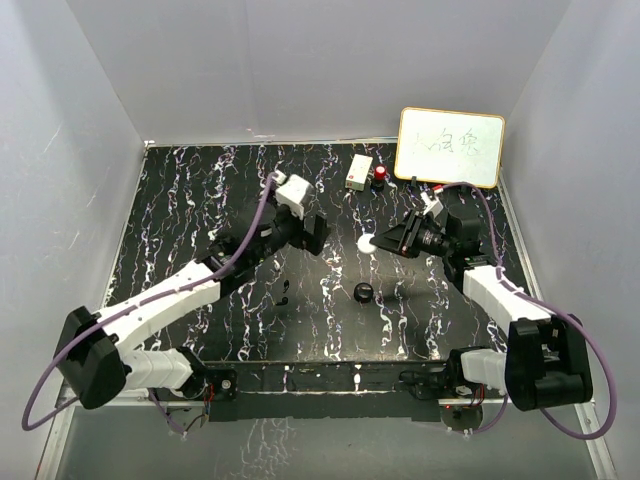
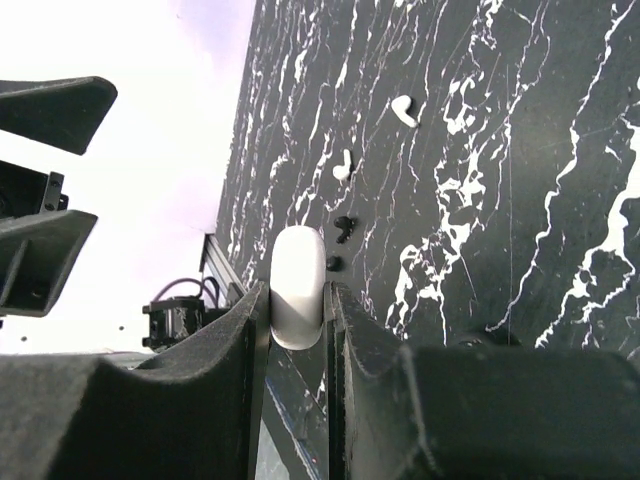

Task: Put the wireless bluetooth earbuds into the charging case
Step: Pick up the charging case at the center of the board.

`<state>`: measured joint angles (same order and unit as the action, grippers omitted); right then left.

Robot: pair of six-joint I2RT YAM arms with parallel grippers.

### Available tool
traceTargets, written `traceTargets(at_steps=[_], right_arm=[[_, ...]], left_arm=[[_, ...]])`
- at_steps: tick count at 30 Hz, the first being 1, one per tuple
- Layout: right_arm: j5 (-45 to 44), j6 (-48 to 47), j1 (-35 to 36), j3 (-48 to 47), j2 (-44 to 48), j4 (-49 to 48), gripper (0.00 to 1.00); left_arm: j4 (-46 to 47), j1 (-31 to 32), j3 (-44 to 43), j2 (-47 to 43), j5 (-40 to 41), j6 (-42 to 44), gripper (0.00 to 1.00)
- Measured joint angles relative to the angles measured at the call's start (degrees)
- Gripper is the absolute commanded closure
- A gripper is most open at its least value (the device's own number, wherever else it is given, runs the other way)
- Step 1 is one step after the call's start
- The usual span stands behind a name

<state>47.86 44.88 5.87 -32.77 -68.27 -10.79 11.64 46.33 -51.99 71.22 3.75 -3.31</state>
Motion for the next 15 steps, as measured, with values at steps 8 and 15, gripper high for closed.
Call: traceTargets(at_steps=[8, 15], right_arm=[[0.74, 10.95, -0.35, 3.87, -6.84, -17.79, 1.00], [0.46, 24.94, -0.37, 8.70, -14.71, -39.04, 1.00]], left_arm=[[-2.32, -1.86, -2.58, 5.64, 2.23, -9.29, 0.01], [-4.55, -1.86, -3.80, 13.66, 2.49, -15.89, 0.01]])
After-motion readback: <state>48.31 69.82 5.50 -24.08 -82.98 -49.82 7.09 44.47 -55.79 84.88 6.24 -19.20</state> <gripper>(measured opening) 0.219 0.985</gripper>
